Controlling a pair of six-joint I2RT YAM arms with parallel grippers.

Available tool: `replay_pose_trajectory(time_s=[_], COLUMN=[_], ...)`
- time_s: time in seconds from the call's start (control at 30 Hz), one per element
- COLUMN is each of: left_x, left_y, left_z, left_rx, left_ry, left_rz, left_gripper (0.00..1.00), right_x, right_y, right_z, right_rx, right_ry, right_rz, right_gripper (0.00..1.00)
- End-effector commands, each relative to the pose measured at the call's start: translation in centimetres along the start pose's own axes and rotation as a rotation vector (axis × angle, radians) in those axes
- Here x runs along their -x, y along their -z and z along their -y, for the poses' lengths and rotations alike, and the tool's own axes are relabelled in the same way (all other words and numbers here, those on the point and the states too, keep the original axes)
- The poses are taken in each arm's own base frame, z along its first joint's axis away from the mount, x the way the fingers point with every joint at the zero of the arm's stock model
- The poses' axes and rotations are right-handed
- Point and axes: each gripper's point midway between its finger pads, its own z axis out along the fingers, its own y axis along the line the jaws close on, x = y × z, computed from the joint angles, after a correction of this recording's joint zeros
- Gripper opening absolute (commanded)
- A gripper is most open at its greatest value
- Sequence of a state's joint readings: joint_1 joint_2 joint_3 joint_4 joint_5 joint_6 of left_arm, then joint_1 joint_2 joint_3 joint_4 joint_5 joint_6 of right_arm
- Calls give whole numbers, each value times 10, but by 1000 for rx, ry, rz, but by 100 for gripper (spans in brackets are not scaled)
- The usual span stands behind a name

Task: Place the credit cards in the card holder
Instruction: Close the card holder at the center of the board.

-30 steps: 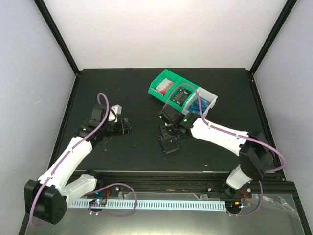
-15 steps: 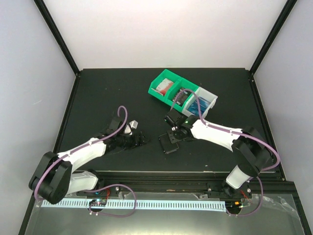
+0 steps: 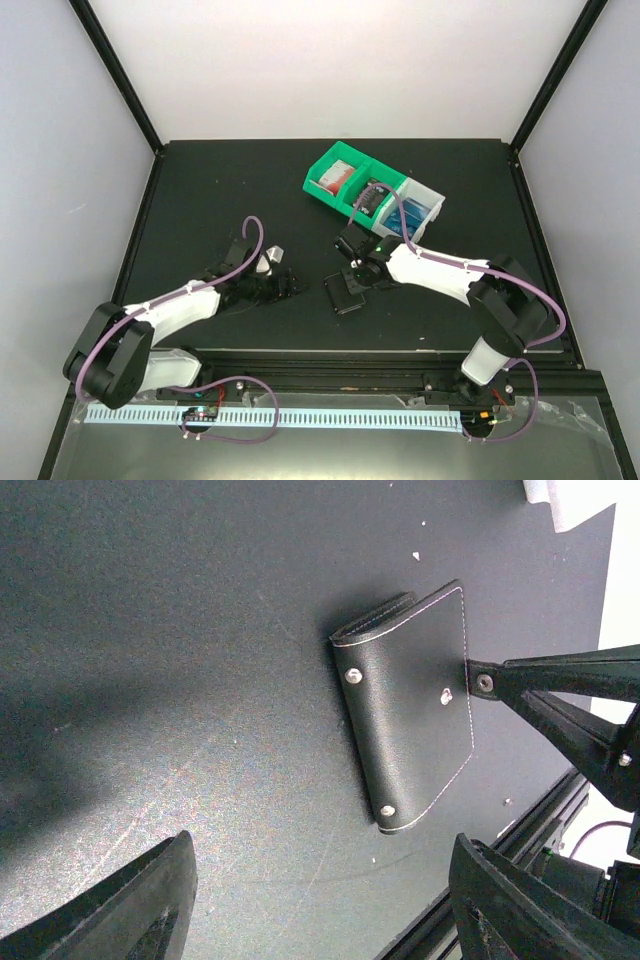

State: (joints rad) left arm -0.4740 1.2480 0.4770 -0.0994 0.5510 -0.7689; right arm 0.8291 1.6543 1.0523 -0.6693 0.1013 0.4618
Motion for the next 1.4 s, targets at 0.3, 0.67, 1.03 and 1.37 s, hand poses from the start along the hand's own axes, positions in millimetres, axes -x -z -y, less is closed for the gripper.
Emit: replay_pose_trajectory(time_s=[0.3,0.67,1.03,1.37], left_x=[-4,-10,-11,-14], left_y=[-28,-58,-67,-70], left_z=[5,-7,-26,-31], left_rx=[21,141,253,277], left_ry=[3,11,-2,-6], left_rz=[-44,-98,-100,-110], left_gripper=[65,43,31,28], right_x=[11,5,0,0], right_y=[1,-9,-17,-19], right_z=[-34,-55,-65,-67], right_rx=[189,302,357,365], right_ry=[14,51,62,60], right_rz=[30,-7,-32,-43], right_gripper=[1,1,1,1])
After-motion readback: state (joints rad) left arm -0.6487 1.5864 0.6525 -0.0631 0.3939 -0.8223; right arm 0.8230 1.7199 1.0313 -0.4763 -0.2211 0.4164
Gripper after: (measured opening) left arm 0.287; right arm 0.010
